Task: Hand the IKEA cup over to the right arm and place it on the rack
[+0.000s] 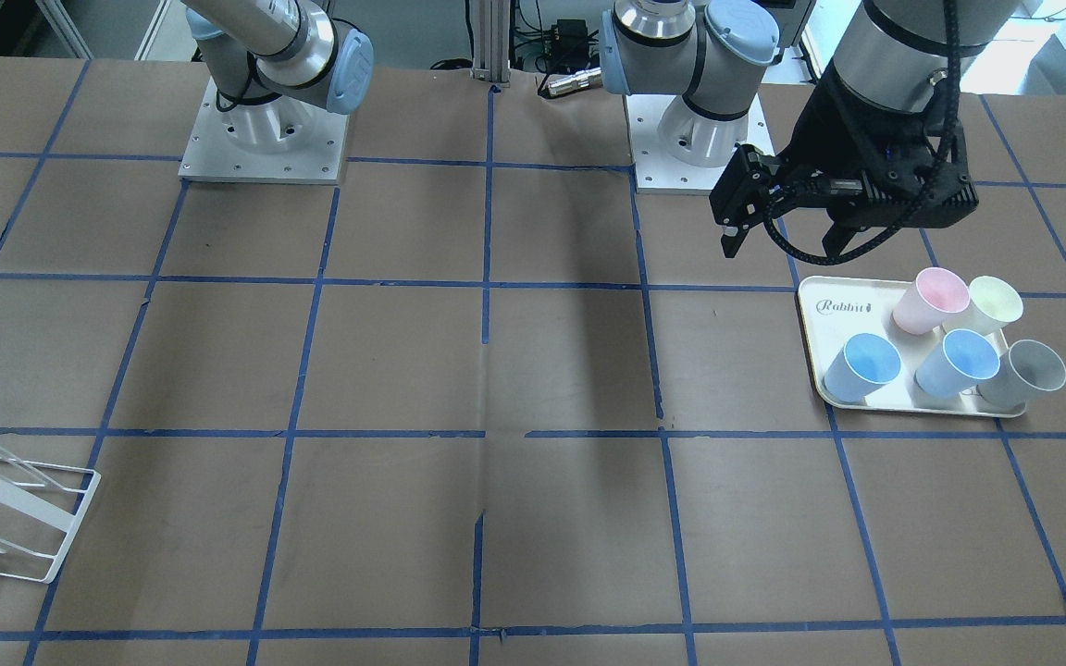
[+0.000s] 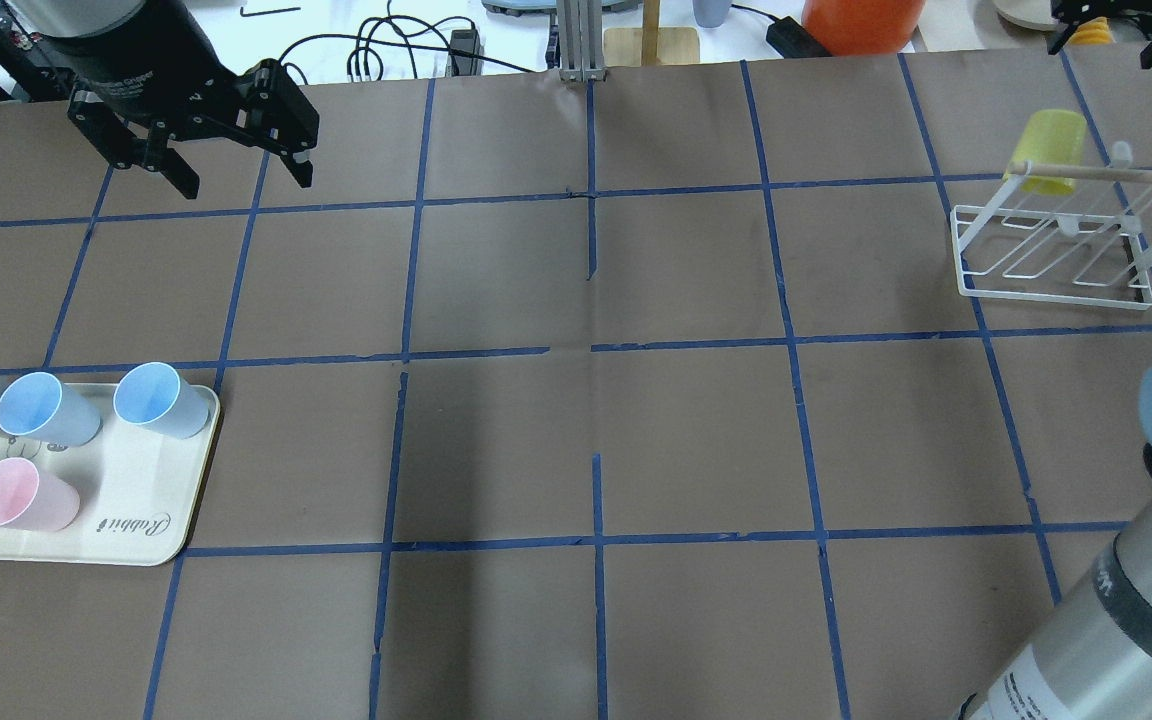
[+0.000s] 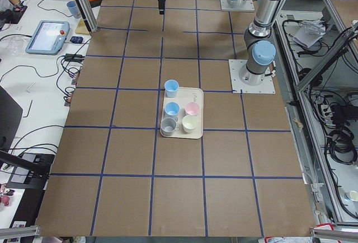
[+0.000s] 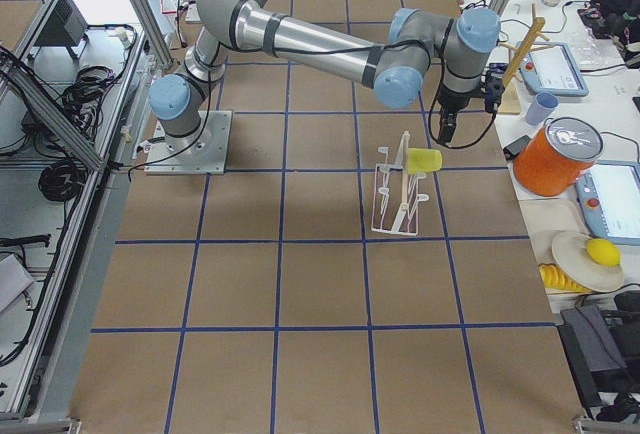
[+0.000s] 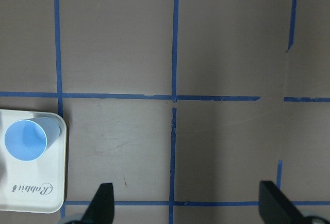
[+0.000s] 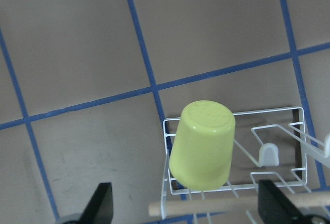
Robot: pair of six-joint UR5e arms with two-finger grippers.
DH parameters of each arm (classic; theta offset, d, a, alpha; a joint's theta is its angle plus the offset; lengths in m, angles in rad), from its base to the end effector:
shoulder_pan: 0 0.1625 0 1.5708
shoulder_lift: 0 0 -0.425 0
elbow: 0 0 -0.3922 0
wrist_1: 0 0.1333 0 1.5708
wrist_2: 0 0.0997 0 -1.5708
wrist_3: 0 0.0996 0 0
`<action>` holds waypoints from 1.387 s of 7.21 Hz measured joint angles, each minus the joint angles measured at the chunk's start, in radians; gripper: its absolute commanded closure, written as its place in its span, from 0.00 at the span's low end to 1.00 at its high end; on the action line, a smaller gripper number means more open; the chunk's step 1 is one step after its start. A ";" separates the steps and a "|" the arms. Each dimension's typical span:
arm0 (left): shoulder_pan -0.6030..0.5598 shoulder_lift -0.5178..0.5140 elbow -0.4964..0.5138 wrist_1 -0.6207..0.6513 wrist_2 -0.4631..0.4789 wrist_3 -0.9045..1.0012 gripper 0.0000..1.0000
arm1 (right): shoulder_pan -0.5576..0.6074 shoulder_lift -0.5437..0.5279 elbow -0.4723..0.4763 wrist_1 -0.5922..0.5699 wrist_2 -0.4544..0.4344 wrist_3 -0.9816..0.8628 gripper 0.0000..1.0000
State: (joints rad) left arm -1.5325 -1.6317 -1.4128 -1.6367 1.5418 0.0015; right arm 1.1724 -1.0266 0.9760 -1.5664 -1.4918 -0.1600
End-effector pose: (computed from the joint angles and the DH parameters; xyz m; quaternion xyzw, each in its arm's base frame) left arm -0.1162 -0.5238 0.5283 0.0182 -0.9996 0.0159 0.0142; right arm -0.1476 -0.7146 0.4514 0.1179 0.9920 -0.0331 0.0316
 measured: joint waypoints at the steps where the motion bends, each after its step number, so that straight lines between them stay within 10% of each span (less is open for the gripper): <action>1: 0.000 0.001 0.000 0.000 0.002 0.002 0.00 | 0.033 -0.041 -0.020 0.081 0.001 0.032 0.00; 6: 0.000 0.000 0.000 0.001 0.006 0.006 0.00 | 0.294 -0.177 0.016 0.298 -0.009 0.148 0.00; 10: 0.000 -0.002 -0.001 0.001 0.006 -0.002 0.00 | 0.350 -0.417 0.325 0.267 -0.022 0.300 0.00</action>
State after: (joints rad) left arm -1.5324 -1.6333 -1.4133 -1.6353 1.5482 -0.0009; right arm 1.5219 -1.4435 1.3009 -1.2997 -1.5142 0.1400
